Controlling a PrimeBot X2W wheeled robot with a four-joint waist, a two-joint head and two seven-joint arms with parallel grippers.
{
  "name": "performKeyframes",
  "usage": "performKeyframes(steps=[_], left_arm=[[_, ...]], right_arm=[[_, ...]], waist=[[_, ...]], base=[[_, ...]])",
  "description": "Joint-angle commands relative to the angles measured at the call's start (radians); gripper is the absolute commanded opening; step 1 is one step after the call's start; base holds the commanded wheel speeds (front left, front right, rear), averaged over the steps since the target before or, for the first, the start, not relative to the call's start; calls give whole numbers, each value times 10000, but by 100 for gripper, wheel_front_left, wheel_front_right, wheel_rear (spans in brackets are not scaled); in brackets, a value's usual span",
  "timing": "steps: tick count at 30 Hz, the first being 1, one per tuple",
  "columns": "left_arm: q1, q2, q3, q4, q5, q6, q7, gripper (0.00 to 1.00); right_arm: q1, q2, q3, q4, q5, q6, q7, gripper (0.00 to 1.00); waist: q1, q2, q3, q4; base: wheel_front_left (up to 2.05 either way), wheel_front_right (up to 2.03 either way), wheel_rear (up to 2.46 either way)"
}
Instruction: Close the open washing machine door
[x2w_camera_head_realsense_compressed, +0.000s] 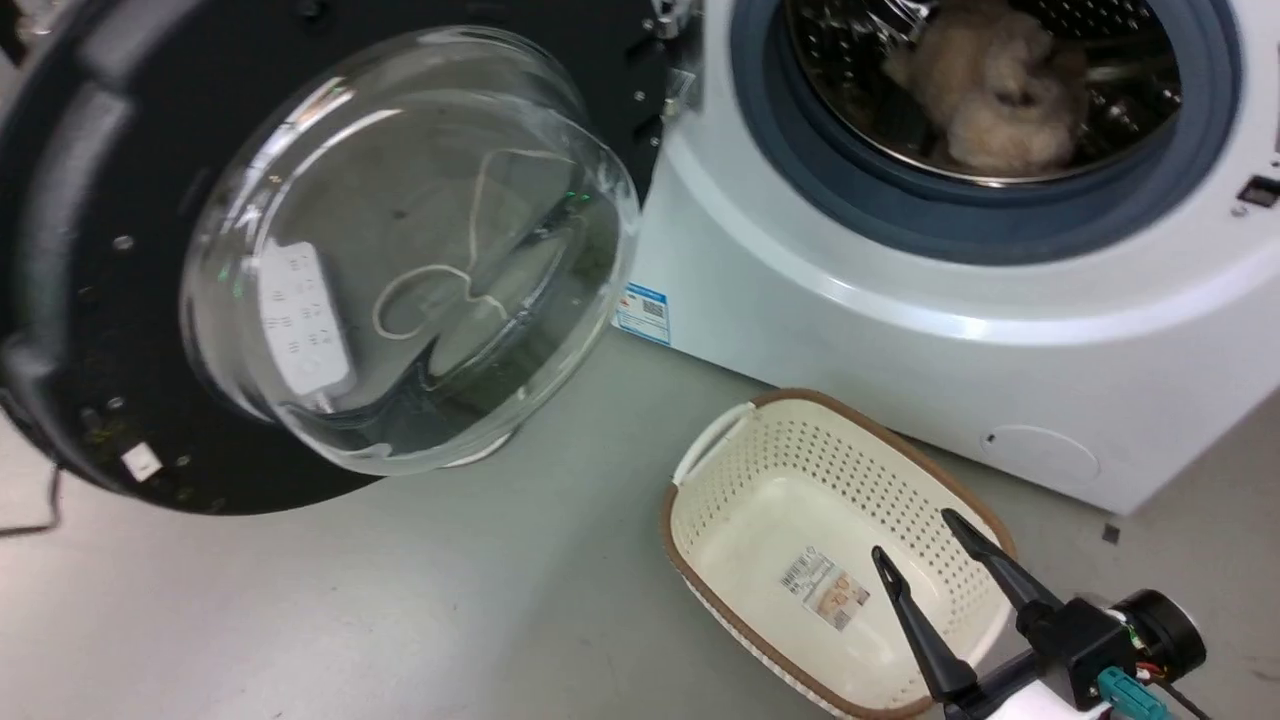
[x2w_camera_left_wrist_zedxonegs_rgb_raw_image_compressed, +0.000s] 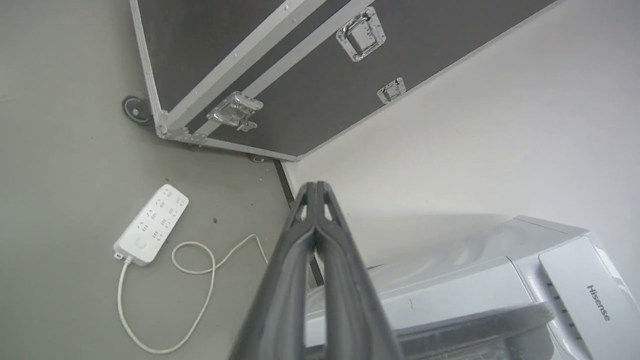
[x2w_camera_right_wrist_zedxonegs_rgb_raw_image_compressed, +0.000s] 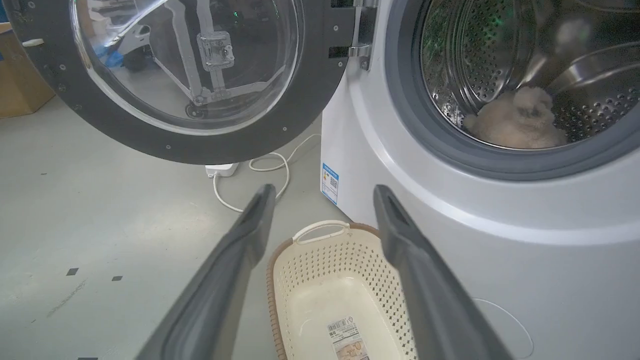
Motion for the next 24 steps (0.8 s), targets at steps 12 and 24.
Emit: performKeyframes(steps=[12, 24], left_arm=[[186, -146, 149, 1050, -2065, -357, 3635, 0], [2431, -1553, -387, -1370, -3153, -546, 6190, 0]], right_arm=[[-165, -161, 201, 156, 170, 8, -44, 100], [199, 272, -285, 523, 115, 8, -44, 100]], waist=[[-3, 0, -63, -370], [-3, 0, -1405, -284]], base=[[0, 0, 0], [0, 0, 0]])
